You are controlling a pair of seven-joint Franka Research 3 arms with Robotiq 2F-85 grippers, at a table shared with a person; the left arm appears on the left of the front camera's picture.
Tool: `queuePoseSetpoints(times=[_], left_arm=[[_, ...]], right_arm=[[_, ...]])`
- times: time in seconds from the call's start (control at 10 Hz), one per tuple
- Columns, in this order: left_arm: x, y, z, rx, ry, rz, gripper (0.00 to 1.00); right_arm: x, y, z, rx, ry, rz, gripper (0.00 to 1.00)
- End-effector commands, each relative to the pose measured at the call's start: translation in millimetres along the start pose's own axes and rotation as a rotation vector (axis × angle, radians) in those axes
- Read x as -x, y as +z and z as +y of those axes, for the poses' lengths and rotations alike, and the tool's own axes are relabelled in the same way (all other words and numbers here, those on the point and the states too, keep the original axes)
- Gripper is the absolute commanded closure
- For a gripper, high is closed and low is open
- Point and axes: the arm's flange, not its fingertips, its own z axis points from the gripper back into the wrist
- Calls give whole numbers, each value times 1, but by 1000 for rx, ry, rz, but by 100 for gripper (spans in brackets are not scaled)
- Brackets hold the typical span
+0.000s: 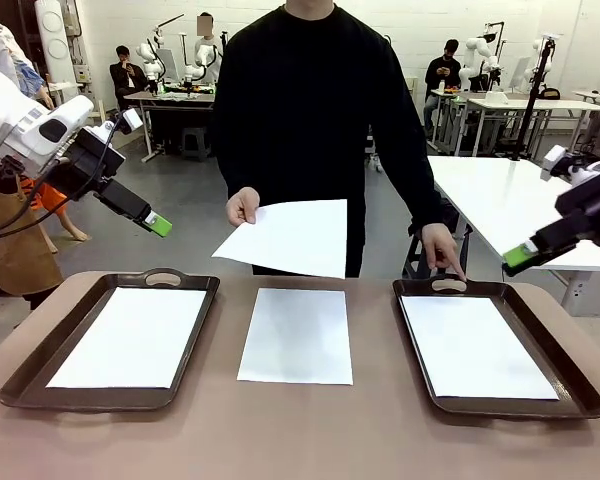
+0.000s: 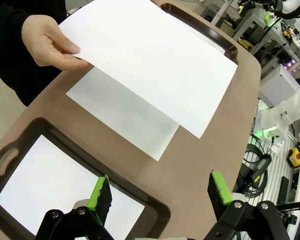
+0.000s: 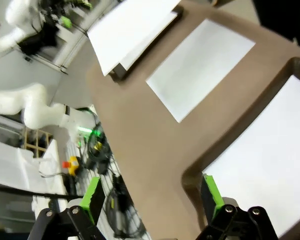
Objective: Sort the A4 documents.
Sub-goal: Receive the A4 Paper.
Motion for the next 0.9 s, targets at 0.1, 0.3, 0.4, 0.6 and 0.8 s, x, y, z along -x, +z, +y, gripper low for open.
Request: queuePoseSetpoints(times=[0.1,0.3,0.4,0.6,0.8], left_arm=[[1,1,0,4,0,-1,0],[1,1,0,4,0,-1,0],[1,1,0,4,0,-1,0],[1,1,0,4,0,-1,0],[1,1,0,4,0,-1,0]], right_arm=[[-33,-48,-15,-117,-202,-42,0],[-49,-91,-26,-130,-309,-96,0],[-57,-106,-28,-127,-362,-137,0],[-73,-131,-30,-136,-436,-181,0],[-96,-151,-33,-203,-512,-219,0]])
